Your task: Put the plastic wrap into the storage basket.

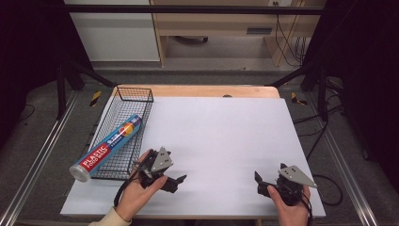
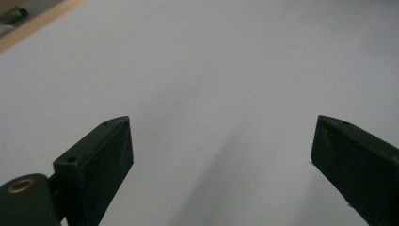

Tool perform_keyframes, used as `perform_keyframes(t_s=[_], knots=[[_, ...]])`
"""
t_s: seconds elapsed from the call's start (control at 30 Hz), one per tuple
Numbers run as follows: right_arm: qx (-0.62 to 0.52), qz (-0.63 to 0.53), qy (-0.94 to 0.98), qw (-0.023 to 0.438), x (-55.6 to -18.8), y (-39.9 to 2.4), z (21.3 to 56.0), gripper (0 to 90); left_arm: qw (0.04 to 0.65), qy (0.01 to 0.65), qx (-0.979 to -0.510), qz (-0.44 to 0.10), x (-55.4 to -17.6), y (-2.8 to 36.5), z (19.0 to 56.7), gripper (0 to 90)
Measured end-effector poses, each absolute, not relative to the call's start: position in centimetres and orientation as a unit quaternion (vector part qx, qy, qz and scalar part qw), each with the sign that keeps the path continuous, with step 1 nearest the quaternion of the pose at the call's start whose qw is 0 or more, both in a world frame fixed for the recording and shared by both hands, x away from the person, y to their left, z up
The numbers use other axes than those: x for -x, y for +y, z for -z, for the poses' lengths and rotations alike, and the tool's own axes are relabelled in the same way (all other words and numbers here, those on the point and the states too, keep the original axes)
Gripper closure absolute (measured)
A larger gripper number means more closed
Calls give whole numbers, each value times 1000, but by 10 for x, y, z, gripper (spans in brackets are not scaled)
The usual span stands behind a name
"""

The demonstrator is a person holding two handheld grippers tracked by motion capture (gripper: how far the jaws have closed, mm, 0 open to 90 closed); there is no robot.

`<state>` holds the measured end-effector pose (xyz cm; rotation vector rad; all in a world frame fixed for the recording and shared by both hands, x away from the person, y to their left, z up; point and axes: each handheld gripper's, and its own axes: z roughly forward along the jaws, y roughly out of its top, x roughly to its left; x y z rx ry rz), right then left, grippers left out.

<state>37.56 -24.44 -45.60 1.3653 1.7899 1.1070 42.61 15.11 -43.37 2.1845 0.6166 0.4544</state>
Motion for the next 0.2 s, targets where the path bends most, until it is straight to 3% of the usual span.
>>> perform_keyframes(t_s=[0.2], knots=[[-520,-411,685,302,-380,-241,458,37,420,266,-850,-175,-417,167,449,63]])
